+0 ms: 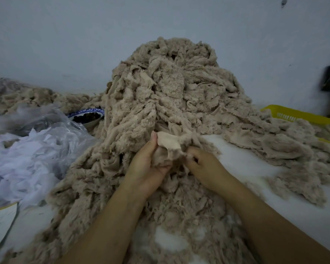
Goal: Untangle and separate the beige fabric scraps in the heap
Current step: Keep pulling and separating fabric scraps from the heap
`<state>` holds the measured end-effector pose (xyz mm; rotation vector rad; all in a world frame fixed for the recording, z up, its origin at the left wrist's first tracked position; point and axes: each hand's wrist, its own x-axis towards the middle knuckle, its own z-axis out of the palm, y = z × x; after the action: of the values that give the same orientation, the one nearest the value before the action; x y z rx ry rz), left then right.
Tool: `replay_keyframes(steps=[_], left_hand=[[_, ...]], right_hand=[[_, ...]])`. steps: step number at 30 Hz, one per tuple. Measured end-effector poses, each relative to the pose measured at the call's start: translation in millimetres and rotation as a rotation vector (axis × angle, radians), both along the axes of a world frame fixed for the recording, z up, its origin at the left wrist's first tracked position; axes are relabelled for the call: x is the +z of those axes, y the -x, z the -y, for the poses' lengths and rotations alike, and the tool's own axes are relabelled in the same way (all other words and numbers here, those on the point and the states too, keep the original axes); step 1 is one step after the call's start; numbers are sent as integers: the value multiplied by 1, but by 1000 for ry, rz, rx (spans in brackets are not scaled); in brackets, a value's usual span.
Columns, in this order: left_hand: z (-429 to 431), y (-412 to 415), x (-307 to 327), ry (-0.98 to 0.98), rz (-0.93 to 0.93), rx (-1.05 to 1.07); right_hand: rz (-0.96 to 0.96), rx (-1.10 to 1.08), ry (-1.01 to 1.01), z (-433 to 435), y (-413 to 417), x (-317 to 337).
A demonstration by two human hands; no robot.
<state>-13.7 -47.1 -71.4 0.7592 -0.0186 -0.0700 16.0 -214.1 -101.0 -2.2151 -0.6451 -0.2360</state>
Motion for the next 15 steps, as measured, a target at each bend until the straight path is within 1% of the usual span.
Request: replay_keyframes(steps=[2, 4, 5, 6, 8, 10, 12, 13, 15], left_hand=[[-8, 0, 1, 163, 54, 11], [-17, -1, 6, 256, 84, 37], [-17, -1, 6, 250, 78, 50], [-13, 0, 7, 219, 66, 42], [-5, 4, 5, 114, 42, -14], [3, 9, 3, -2, 31, -83], [7, 13, -1, -236, 22, -145], [9, 14, -3, -346, 43, -179], [15, 18, -7, -531, 96, -284]], right_hand=[[-36, -148, 12, 16, -8, 0], [-99, -296, -63, 31, -13, -1], [-118, -296, -120, 34, -13, -1], [-139, -250, -160, 33, -12, 1], [-211, -106, -189, 17, -4, 2], [-293, -36, -240, 2, 1, 1], [-464, -14, -444, -1, -1, -3], [-557, 35, -558, 0, -2, -5], [-667, 129, -735, 2, -2, -5]])
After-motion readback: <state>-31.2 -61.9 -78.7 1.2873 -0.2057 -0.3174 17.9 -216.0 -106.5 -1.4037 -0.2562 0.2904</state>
